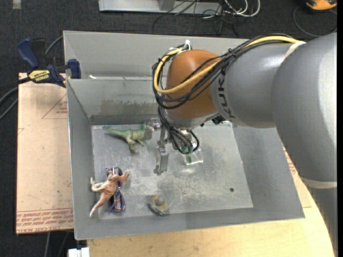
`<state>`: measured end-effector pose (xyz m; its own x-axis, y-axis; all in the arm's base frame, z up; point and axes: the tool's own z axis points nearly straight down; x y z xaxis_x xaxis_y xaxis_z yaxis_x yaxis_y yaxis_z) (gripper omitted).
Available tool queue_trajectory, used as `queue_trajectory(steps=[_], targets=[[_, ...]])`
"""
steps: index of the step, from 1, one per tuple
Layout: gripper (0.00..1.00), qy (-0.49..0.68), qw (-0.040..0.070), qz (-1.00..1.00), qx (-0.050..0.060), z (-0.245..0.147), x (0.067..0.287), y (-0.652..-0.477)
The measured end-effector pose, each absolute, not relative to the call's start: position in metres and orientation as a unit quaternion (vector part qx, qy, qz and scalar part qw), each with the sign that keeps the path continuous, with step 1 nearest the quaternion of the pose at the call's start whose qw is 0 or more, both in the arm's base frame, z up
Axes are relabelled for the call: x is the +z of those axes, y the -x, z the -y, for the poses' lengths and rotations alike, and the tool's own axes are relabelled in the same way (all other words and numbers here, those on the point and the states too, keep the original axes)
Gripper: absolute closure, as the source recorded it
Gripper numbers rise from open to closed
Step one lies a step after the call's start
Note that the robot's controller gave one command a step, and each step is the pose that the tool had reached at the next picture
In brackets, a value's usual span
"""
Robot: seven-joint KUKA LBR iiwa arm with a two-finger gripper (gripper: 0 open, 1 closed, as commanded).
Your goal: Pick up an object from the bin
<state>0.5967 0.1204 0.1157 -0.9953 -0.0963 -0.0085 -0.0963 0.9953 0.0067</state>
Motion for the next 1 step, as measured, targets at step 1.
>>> queue_trajectory(steps=[1], targets=[[0.0,0.097,0.005,-0.995,0.004,-0.1402,0.0974,-0.6083]])
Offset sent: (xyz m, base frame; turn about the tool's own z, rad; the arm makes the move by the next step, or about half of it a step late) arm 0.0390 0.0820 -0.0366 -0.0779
